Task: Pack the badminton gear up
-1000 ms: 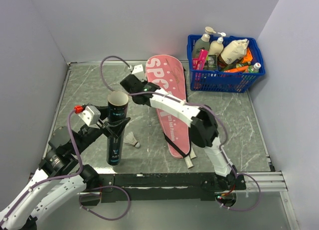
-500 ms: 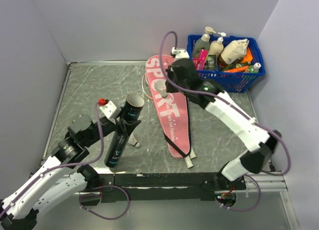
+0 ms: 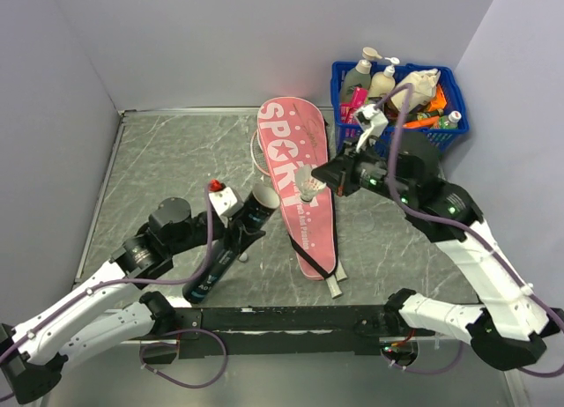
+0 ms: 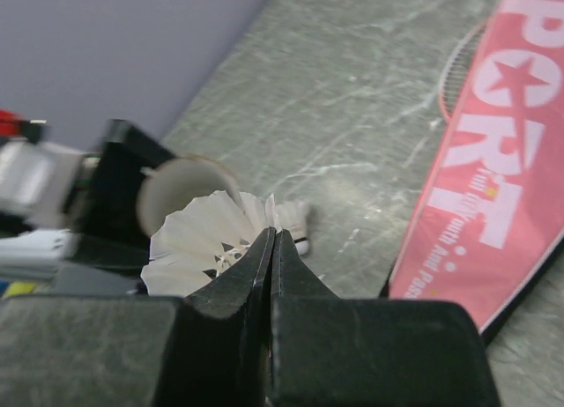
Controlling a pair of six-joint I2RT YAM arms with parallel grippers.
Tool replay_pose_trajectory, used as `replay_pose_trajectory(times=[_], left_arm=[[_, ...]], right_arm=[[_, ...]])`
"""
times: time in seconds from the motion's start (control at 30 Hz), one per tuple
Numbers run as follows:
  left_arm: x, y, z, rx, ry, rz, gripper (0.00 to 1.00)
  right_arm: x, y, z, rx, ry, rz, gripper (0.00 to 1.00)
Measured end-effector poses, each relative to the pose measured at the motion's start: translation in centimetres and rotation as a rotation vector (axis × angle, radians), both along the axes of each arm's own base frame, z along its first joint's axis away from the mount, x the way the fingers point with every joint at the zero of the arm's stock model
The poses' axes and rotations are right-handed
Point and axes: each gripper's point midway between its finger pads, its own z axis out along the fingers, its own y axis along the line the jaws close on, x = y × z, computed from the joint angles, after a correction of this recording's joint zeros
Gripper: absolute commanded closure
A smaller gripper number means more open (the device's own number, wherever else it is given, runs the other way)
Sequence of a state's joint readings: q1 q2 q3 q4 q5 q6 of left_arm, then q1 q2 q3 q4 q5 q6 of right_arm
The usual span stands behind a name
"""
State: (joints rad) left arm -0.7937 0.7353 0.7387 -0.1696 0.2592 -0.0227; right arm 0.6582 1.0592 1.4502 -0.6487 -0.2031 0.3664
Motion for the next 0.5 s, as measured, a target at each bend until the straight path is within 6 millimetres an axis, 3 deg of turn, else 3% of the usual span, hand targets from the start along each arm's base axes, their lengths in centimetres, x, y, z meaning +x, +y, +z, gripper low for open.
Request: replay_pose_trajectory(times=[0.2,0.5], left_arm=[[-1.8,-1.5,-1.4,0.043,0.027,-0.104,0.99],[-3.3,-1.8,-0.7,0.021,0.009,-0.179,0.99]], right_arm=[[-2.6,0.6,1.4,0.063,0.007,0.108,1.0],[-4.3,3.0,1.1,0.134,0.084,0.243,1.0]])
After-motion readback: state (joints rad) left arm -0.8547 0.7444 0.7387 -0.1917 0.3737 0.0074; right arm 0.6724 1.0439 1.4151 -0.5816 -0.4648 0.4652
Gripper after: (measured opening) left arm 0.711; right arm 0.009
